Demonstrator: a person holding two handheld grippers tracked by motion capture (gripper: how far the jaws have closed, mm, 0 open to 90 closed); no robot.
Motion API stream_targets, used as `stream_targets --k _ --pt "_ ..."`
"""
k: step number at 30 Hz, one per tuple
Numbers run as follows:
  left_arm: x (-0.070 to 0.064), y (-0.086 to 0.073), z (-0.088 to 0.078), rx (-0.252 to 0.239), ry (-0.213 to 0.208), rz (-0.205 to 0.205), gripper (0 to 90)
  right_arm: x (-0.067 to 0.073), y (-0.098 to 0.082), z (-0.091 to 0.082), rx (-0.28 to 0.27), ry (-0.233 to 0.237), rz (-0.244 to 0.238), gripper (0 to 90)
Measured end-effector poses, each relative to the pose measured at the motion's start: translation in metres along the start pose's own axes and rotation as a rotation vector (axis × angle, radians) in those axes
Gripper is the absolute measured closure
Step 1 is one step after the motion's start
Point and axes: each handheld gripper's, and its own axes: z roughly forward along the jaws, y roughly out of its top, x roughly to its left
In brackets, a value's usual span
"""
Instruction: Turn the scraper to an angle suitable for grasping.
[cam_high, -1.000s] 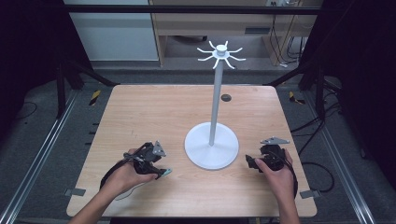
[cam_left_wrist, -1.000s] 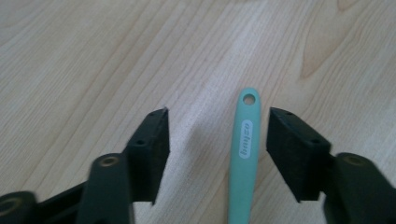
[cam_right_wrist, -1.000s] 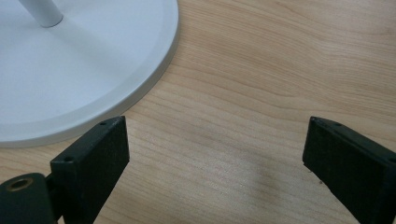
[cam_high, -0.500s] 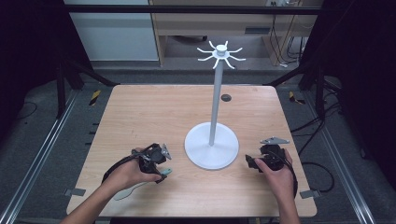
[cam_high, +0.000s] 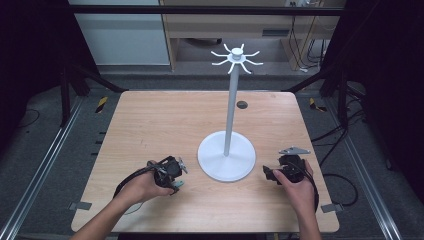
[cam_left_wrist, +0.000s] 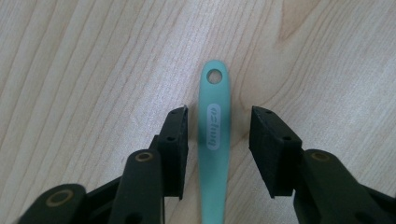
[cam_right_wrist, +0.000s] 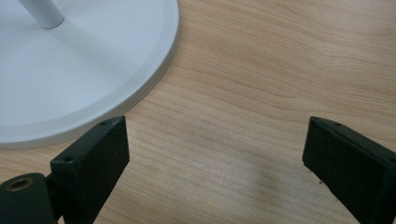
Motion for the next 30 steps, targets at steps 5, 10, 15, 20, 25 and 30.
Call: stream_targets --k 5,10,15,20,25,30 --pt "0.0006 0.0004 0.002 0.008 -0.006 -0.002 64.0 0.0003 0.0001 0.0 0.0 0.002 0.0 7.6" --pt "0.0009 0.0009 0.0024 0.012 -0.004 -0.003 66.7 0.0002 0.0 0.0001 0.001 0.0 0.0 7.6" --pt "0.0003 0.0021 0.003 0.015 -0.001 0.005 68.3 0.0003 0.0001 0.0 0.0 0.002 -0.001 7.6" --pt "0.0007 0.0022 0.0036 0.022 0.001 0.007 70.0 0.0003 0.0 0.0001 0.002 0.002 0.0 7.6" --pt "0.0013 0.0012 0.0035 0.022 -0.001 0.003 70.8 0.0004 0.0001 0.0 0.004 0.005 0.002 7.6" --pt "0.0024 0.0008 0.0033 0.021 -0.009 0.006 73.5 0.0006 0.0001 0.0001 0.004 0.005 0.001 7.6"
